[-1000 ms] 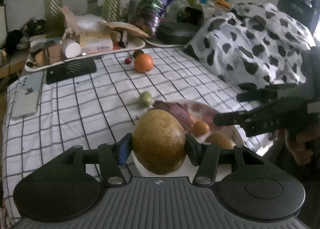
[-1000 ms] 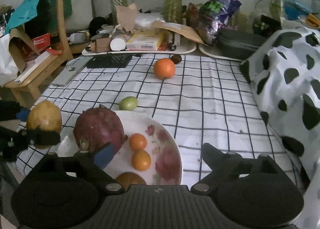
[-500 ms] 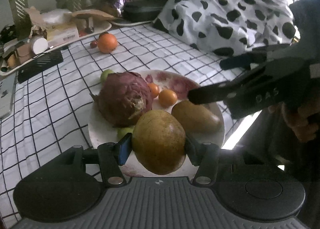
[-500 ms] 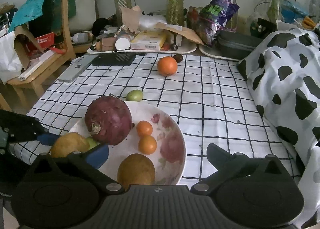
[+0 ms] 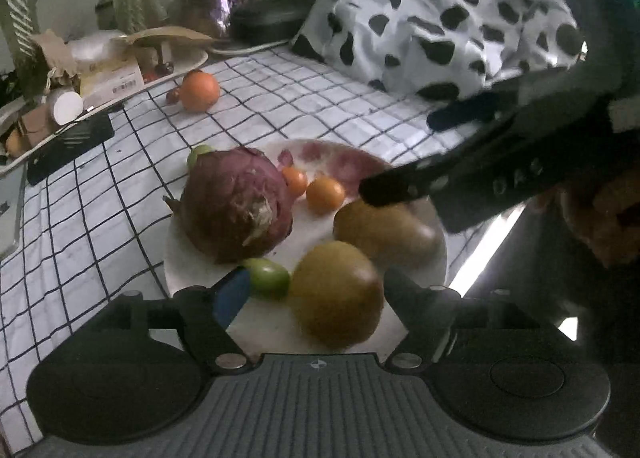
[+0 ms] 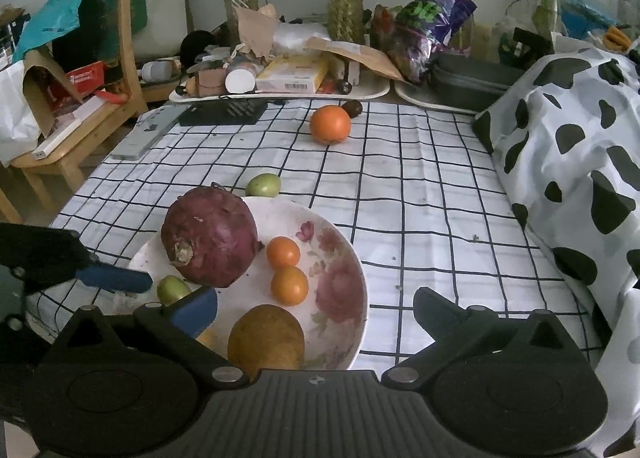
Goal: Organize fruits
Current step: 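Carry the brown pear and small orange onto the floral plate and release both, then withdraw both tools from the plate toward the green lime and large orange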
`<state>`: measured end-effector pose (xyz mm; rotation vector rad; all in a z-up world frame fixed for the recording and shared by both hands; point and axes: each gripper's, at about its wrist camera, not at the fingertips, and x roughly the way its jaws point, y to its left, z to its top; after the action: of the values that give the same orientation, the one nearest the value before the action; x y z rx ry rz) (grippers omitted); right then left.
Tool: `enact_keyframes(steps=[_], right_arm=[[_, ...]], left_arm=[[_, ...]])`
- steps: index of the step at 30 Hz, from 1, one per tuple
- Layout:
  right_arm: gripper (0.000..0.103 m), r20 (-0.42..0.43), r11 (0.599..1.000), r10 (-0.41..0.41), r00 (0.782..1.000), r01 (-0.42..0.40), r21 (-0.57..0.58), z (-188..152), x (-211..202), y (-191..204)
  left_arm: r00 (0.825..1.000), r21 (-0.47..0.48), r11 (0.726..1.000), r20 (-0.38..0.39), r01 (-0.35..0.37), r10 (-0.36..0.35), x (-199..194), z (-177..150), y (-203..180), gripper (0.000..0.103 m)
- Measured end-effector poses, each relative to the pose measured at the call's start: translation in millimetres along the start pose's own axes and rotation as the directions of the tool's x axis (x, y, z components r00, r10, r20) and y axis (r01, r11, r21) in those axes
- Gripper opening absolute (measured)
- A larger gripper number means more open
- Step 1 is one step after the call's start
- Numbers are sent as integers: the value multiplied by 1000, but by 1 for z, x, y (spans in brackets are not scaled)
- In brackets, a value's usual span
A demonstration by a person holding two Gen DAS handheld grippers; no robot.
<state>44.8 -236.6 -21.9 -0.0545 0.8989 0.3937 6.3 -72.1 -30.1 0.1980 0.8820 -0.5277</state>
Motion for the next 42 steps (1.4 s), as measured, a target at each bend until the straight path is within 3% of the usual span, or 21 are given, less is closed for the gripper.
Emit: enact_keyframes(steps=[16,31,42], right_arm=[[103,2,1000,-18,1000,18,18,1,1,-2],[103,14,998,-49,999,48,29,3,0,-3],[103,18,998,-66,998,65,21,5,5,0]], left_arm=[[1000,-44,999,-3,-15,15,-3,4,9,74],[998,-179,984,49,-21,30,-12,11,29,74],[995,-169,985,84,-38,53,-15,21,38,74]])
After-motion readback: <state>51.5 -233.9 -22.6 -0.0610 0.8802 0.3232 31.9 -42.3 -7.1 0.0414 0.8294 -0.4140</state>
